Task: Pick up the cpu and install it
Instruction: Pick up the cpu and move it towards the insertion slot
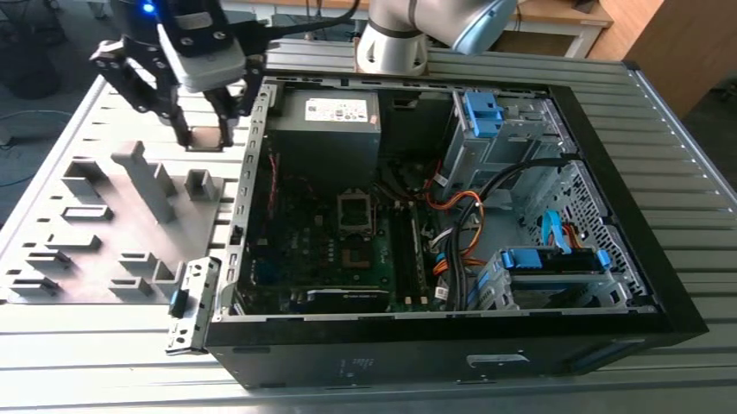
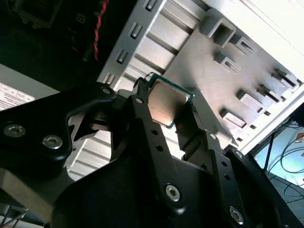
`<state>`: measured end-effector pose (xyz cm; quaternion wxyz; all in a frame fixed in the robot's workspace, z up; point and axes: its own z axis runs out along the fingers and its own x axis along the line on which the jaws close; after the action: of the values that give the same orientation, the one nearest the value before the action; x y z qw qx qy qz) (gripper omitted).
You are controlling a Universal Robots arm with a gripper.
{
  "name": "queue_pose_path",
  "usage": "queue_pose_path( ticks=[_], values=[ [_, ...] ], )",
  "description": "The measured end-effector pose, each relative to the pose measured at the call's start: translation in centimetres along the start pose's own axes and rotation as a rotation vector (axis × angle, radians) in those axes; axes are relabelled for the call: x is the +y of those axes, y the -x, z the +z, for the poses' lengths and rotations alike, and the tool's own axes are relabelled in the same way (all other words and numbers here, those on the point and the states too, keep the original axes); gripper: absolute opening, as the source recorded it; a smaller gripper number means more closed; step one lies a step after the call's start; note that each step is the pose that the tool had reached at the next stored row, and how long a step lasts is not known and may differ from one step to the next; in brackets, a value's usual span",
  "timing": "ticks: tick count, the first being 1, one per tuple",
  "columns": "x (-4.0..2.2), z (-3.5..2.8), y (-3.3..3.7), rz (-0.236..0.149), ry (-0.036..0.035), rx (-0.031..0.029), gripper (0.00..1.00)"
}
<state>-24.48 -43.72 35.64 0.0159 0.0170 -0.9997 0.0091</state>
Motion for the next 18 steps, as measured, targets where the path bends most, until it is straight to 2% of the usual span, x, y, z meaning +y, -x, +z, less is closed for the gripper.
queue_pose_path(
  ticks=[18],
  values=[
    [-0.45, -0.21, 7.19, 0.000, 0.0005, 0.0123, 0.47]
  ],
)
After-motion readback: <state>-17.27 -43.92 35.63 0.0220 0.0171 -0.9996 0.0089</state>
